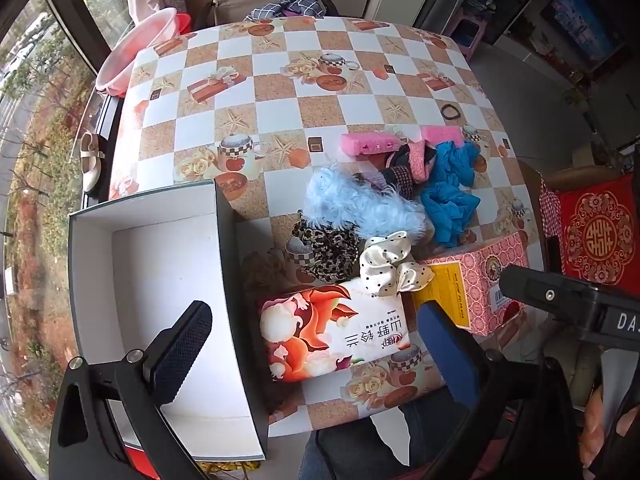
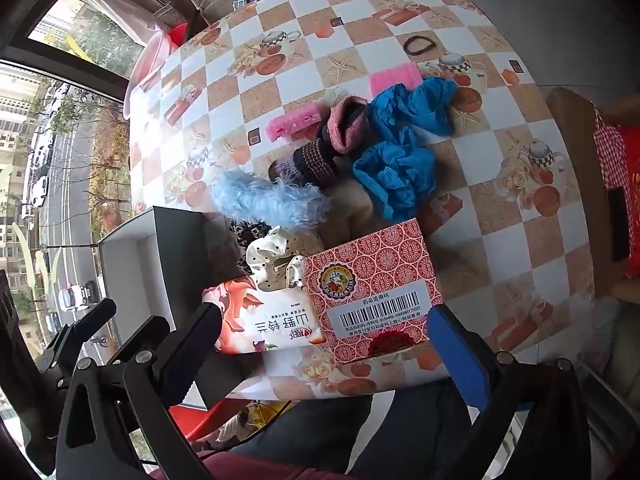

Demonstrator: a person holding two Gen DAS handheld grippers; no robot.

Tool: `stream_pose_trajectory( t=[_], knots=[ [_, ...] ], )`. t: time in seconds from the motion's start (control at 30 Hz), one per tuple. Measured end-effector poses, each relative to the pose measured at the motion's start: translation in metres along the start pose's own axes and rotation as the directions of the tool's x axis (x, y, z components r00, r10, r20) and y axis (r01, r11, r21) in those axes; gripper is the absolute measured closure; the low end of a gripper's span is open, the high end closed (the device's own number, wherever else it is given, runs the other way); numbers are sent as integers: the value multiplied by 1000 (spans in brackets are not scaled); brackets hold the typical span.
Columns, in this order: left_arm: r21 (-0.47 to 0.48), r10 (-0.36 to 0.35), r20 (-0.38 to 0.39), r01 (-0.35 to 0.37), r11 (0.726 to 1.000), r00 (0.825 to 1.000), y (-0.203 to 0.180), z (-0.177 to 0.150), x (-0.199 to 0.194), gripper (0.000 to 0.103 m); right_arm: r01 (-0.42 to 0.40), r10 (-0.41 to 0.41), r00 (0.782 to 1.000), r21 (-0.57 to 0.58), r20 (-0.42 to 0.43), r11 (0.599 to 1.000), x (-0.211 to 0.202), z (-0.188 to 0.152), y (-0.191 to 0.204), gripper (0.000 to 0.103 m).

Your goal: Organize soft objects

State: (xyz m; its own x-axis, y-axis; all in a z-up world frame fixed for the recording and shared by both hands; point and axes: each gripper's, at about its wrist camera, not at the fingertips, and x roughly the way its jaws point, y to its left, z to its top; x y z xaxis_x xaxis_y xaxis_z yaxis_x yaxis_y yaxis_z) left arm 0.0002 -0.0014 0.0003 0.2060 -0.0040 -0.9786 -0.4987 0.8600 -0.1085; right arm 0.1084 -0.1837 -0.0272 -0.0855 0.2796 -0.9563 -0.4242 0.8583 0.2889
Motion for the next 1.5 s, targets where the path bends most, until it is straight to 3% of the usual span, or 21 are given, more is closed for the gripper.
stream_pose_trajectory(
  t=[0.17, 0.33, 0.53, 0.9, 1.2, 1.5],
  knots=[
    [-9, 5, -18, -5, 1000, 1000, 0, -13, 6, 0, 8, -8, 1000, 17, -1, 1000, 1, -4, -5, 0],
    [-12, 35, -14, -35, 999, 999, 0, -3, 7, 0, 33, -33, 999, 24, -5, 999, 2, -2, -9, 0],
    [-17, 78, -43, -78, 997, 996, -10, 1, 15, 0, -16, 16, 1000, 24, 8, 1000, 5, 2, -22, 0],
    [-78, 135, -20, -136, 988, 991, -37, 44, 14, 0, -6, 6, 999, 2, -35, 1000, 7, 42, -56, 0],
    [-78, 155, -97, -163, 984, 983, -56, 64, 34, 0, -19, 20, 996, 15, -87, 1000, 21, 63, -85, 0],
    [-59, 173, -109, -180, 982, 979, -65, 86, 48, 0, 0, 6, 991, 45, -137, 999, 40, 69, -111, 0]
  ],
)
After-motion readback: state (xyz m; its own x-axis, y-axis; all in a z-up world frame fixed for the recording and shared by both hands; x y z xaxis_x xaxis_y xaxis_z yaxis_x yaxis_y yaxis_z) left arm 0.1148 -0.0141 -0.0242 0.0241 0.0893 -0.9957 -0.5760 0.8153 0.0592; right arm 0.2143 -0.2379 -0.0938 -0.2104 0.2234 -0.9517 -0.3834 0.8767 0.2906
